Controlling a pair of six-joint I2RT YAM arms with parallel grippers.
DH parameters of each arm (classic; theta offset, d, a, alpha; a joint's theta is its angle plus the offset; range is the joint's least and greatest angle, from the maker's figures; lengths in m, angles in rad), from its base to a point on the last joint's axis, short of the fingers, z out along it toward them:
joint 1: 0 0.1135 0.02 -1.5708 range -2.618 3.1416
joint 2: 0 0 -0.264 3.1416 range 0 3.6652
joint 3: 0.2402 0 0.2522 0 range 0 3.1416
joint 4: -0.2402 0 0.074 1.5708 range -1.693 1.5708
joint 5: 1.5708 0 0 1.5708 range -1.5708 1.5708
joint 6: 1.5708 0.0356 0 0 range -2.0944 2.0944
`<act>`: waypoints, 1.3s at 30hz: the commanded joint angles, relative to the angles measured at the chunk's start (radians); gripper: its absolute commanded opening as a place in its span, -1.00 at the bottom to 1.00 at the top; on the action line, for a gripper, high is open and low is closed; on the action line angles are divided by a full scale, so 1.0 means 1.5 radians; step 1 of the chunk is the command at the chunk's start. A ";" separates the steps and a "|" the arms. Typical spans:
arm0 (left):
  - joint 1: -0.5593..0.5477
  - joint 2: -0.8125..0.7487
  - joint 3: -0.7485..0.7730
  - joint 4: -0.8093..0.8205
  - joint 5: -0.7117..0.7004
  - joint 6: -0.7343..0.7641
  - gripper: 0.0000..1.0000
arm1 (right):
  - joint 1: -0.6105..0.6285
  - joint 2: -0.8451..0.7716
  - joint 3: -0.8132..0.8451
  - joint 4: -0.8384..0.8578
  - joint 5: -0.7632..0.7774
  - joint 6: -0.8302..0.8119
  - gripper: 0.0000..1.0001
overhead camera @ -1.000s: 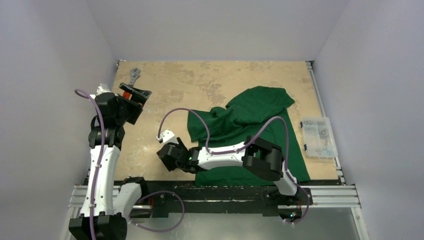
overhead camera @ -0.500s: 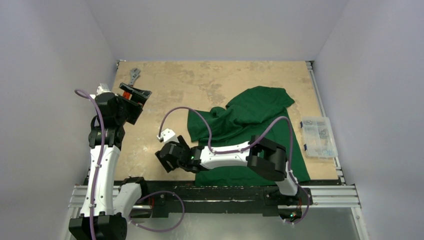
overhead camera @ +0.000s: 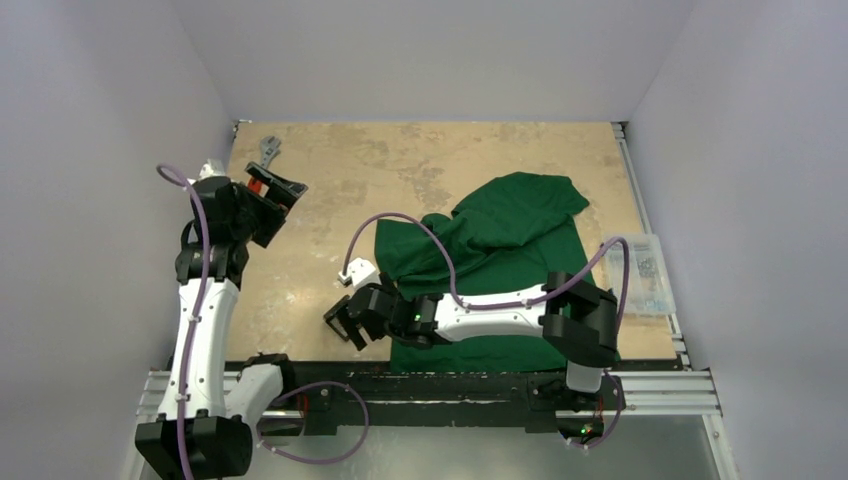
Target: Remove the brooch from the garment
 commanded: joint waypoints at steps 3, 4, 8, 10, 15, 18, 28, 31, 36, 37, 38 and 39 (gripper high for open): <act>0.006 0.083 0.141 -0.132 0.078 0.208 1.00 | -0.031 -0.101 -0.040 0.025 -0.007 -0.039 0.76; 0.006 0.098 0.162 -0.154 0.083 0.240 1.00 | -0.042 -0.117 -0.046 0.025 -0.008 -0.040 0.76; 0.006 0.158 0.207 -0.207 0.103 0.336 1.00 | -0.108 -0.158 -0.070 0.016 -0.013 -0.046 0.79; 0.006 0.178 0.227 -0.214 0.090 0.371 1.00 | -0.140 -0.175 -0.075 0.018 -0.008 -0.060 0.80; 0.005 0.275 0.345 -0.265 0.114 0.473 1.00 | -0.245 -0.220 -0.076 0.038 -0.013 -0.090 0.88; 0.002 0.359 0.453 -0.350 0.138 0.529 1.00 | -0.317 -0.242 -0.062 0.067 -0.019 -0.128 0.94; -0.084 0.472 0.556 -0.428 0.045 0.753 1.00 | -0.618 -0.264 -0.029 0.102 -0.131 -0.161 0.98; -0.096 0.479 0.545 -0.428 0.059 0.775 1.00 | -0.690 -0.285 -0.041 0.100 -0.161 -0.184 0.98; -0.095 0.456 0.448 -0.405 0.076 0.779 1.00 | -0.803 -0.362 -0.116 0.097 -0.204 -0.181 0.98; -0.094 0.445 0.427 -0.405 0.076 0.778 1.00 | -0.818 -0.382 -0.135 0.083 -0.213 -0.183 0.98; -0.094 0.435 0.407 -0.403 0.076 0.773 1.00 | -0.831 -0.399 -0.152 0.078 -0.221 -0.190 0.98; -0.091 0.423 0.387 -0.399 0.079 0.767 1.00 | -0.839 -0.418 -0.167 0.074 -0.223 -0.196 0.97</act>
